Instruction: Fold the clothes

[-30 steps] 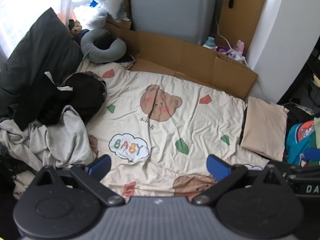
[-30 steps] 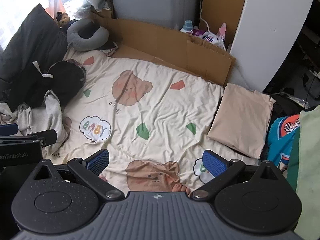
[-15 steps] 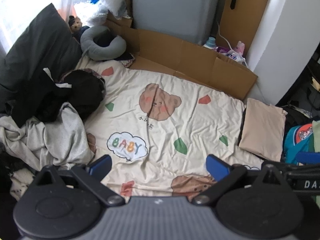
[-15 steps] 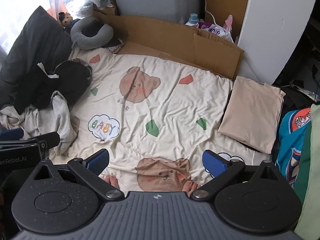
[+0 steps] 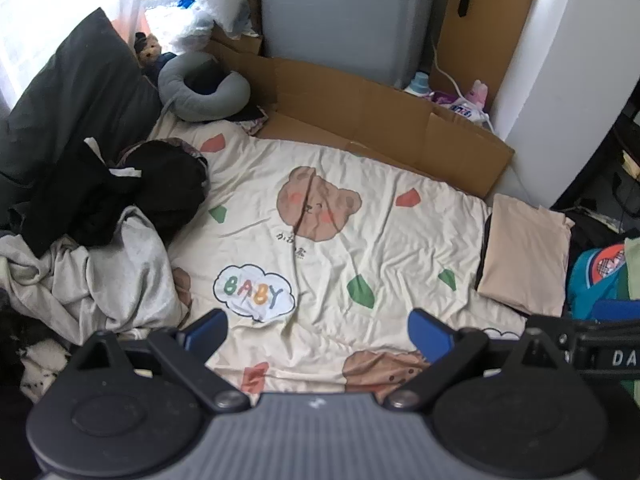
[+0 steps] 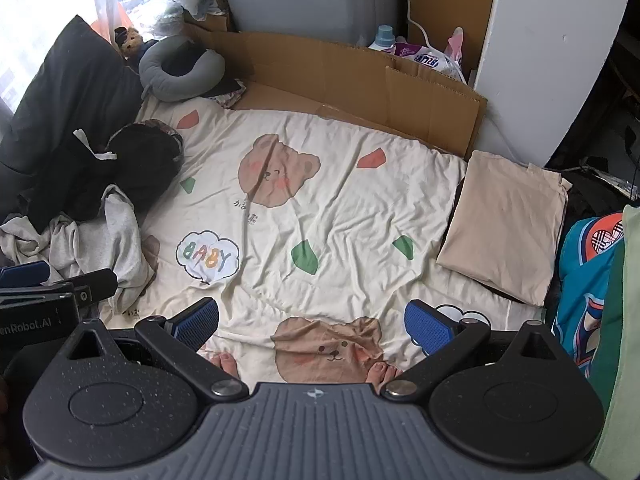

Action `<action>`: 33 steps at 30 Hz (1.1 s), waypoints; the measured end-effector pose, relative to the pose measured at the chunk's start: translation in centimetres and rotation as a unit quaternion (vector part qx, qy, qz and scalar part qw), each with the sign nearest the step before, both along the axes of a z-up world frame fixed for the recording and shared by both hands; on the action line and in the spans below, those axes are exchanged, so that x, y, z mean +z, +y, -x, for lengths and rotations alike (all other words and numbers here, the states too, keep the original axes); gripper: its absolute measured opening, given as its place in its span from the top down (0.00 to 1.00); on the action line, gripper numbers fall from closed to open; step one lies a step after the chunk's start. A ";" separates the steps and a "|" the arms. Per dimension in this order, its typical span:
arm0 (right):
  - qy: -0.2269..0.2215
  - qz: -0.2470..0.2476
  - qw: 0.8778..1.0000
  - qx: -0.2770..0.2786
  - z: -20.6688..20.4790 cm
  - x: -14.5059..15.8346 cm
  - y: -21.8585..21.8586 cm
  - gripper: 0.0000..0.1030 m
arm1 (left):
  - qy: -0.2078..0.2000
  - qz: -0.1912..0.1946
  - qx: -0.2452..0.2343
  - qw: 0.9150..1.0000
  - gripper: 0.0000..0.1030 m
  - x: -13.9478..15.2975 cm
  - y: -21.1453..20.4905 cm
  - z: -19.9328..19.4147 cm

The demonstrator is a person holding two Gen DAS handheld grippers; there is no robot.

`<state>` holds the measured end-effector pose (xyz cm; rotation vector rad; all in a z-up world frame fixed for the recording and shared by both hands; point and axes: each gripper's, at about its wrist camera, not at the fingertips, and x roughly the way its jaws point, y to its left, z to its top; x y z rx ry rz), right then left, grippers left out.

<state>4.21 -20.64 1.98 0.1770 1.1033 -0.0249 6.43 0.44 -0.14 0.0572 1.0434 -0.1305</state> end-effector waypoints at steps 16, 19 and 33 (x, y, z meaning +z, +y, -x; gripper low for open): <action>-0.006 -0.007 1.000 -0.005 0.2 0.1 -0.6 0.01 | 0.001 0.000 -0.001 1.000 0.05 0.0 0.0 -0.1; -0.009 -0.007 1.000 -0.003 0.2 0.2 -0.7 0.01 | 0.000 -0.001 -0.003 1.000 0.05 -0.1 0.2 -0.1; -0.012 -0.009 1.000 -0.006 0.3 0.2 -0.9 0.01 | -0.002 -0.001 -0.007 1.000 0.05 -0.1 0.5 -0.2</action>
